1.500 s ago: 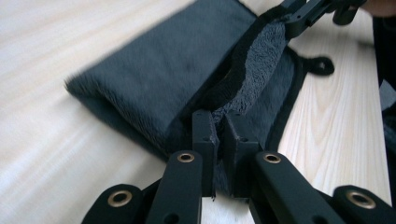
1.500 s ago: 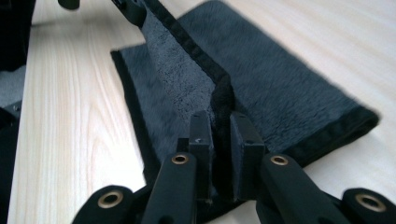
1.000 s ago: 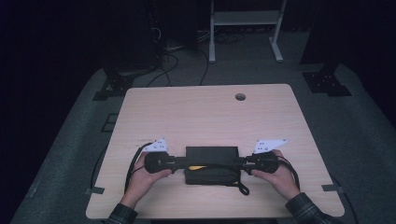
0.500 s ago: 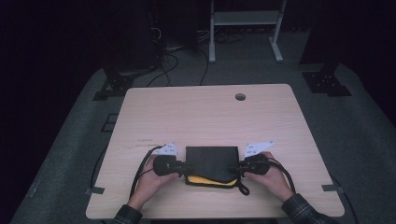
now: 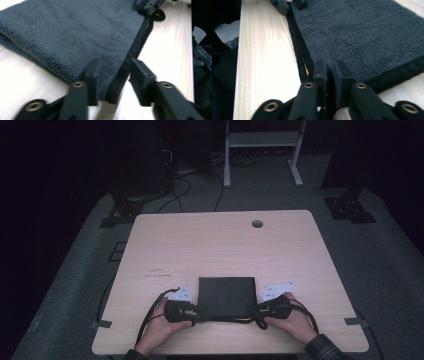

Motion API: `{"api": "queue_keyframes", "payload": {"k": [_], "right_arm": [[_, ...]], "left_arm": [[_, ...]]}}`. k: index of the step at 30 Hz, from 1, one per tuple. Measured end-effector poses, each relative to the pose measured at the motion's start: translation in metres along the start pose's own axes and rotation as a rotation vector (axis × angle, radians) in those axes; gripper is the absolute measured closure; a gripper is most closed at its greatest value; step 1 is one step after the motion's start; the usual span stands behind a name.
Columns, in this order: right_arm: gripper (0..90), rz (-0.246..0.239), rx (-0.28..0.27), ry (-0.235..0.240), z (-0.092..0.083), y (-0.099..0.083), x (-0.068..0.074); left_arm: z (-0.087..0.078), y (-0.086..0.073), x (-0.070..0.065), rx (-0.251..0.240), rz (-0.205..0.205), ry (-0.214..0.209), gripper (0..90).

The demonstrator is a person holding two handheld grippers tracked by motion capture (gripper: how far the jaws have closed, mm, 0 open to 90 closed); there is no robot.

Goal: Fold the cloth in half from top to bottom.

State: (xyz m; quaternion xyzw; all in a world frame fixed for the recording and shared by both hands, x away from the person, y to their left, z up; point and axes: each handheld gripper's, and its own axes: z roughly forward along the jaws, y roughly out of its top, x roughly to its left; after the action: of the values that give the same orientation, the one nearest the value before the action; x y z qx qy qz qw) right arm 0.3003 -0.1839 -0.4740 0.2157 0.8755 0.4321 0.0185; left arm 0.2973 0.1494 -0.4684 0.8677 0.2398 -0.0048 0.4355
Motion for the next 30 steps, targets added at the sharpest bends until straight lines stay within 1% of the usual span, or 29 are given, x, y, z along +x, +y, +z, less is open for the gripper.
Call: {"api": "queue_keyframes", "payload": {"k": [1,2,4,6,8,9,12,15,16,17,20,22,24,25,27,30], "right_arm": [[71.5,-0.005,-0.007,-0.008,-0.002,0.000,-0.001],[66.2,-0.003,-0.019,-0.026,-0.005,0.000,-0.002],[60.0,0.003,-0.038,-0.061,-0.009,-0.001,-0.004],[51.2,0.027,-0.062,-0.099,-0.015,-0.004,-0.008],[47.1,0.035,-0.061,-0.137,-0.020,-0.006,-0.011],[43.4,0.043,-0.063,-0.146,-0.022,-0.008,-0.012],[37.8,0.054,-0.061,-0.176,-0.028,-0.012,-0.015],[32.5,0.072,-0.067,-0.204,-0.035,-0.018,-0.018],[31.1,0.081,-0.065,-0.216,-0.037,-0.019,-0.020],[29.2,0.085,-0.062,-0.241,-0.039,-0.021,-0.021],[26.7,0.090,-0.052,-0.282,-0.045,-0.026,-0.024],[23.8,0.101,-0.043,-0.295,-0.049,-0.030,-0.027],[22.6,0.126,-0.033,-0.308,-0.052,-0.034,-0.031],[21.9,0.137,-0.026,-0.320,-0.054,-0.036,-0.032],[20.5,0.148,-0.018,-0.342,-0.058,-0.042,-0.035],[19.2,0.175,-0.013,-0.366,-0.064,-0.049,-0.040]], "left_arm": [[-0.002,0.001,-0.002,-0.008,0.005,0.008,54.6],[-0.003,0.001,-0.002,-0.013,0.009,0.020,49.1],[-0.007,0.002,-0.003,-0.030,0.015,0.039,42.5],[-0.014,0.001,-0.001,-0.059,0.006,0.066,36.6],[-0.019,0.000,0.001,-0.076,-0.006,0.099,31.7],[-0.022,-0.001,0.003,-0.081,-0.008,0.119,28.8],[-0.028,-0.004,0.008,-0.088,-0.007,0.178,24.9],[-0.035,-0.006,0.015,-0.076,-0.018,0.236,19.2],[-0.037,-0.008,0.017,-0.078,-0.029,0.250,18.7],[-0.039,-0.009,0.018,-0.077,-0.033,0.260,17.7],[-0.046,-0.014,0.020,-0.061,-0.047,0.302,16.2],[-0.050,-0.019,0.022,-0.049,-0.056,0.331,12.9],[-0.054,-0.024,0.023,-0.040,-0.072,0.351,9.4],[-0.056,-0.026,0.023,-0.033,-0.075,0.356,9.2],[-0.060,-0.033,0.024,-0.008,-0.084,0.381,7.3],[-0.065,-0.044,0.026,0.017,-0.091,0.408,7.2]]}}
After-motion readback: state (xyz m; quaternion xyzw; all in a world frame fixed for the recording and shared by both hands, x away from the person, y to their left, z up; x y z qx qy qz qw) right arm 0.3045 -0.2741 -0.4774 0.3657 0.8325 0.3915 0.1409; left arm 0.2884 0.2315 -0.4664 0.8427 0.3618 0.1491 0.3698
